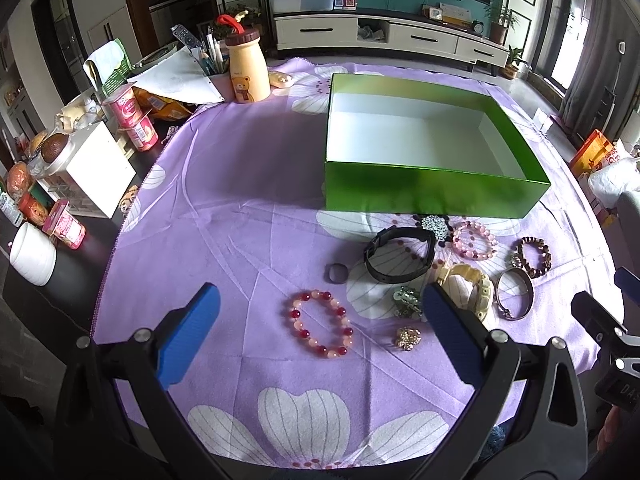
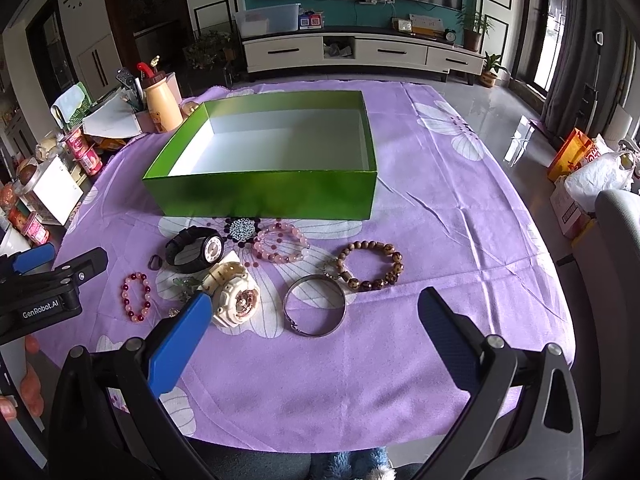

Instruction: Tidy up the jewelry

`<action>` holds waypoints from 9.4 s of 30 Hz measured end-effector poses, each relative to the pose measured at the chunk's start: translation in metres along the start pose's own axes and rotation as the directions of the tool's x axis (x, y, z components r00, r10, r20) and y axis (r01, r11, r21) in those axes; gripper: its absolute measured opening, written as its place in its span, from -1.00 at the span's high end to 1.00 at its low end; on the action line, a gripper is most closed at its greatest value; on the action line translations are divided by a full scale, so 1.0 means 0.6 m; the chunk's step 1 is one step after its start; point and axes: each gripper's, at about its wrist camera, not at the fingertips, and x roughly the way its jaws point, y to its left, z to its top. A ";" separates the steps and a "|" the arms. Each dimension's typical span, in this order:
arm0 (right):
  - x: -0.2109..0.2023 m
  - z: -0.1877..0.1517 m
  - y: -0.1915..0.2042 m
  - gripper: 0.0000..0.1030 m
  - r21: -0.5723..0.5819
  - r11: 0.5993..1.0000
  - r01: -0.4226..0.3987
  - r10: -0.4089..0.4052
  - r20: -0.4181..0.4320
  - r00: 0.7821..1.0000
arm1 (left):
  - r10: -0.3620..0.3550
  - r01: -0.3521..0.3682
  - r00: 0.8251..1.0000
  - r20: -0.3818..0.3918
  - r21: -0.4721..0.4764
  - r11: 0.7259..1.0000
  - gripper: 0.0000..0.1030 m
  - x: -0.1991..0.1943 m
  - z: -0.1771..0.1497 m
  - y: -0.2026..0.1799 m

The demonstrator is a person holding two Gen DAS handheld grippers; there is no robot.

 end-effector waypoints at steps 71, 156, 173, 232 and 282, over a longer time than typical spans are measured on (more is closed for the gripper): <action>0.156 -0.043 -0.002 0.95 -0.080 0.994 0.072 -0.075 -0.043 0.996 | -0.138 0.142 0.989 -0.053 0.080 0.987 0.86 0.146 -0.070 0.057; 0.193 0.178 -0.034 0.27 0.009 1.000 -0.026 0.025 0.083 0.996 | -0.196 0.182 0.978 0.070 0.171 0.968 -0.33 0.188 0.250 -0.108; 0.077 0.081 -0.024 0.20 -0.014 0.994 -0.105 0.106 0.088 0.990 | -0.228 0.218 0.972 0.064 0.127 0.968 -0.44 0.100 0.144 -0.031; 0.143 -0.033 0.033 0.67 0.007 0.981 -0.196 0.196 -0.111 0.974 | -0.365 0.368 0.929 -0.057 0.239 0.899 0.60 0.106 -0.072 -0.039; 0.209 0.210 -0.030 0.67 0.007 0.999 -0.053 0.052 0.043 0.998 | -0.370 0.377 0.923 -0.106 0.057 0.924 0.60 0.264 0.255 -0.112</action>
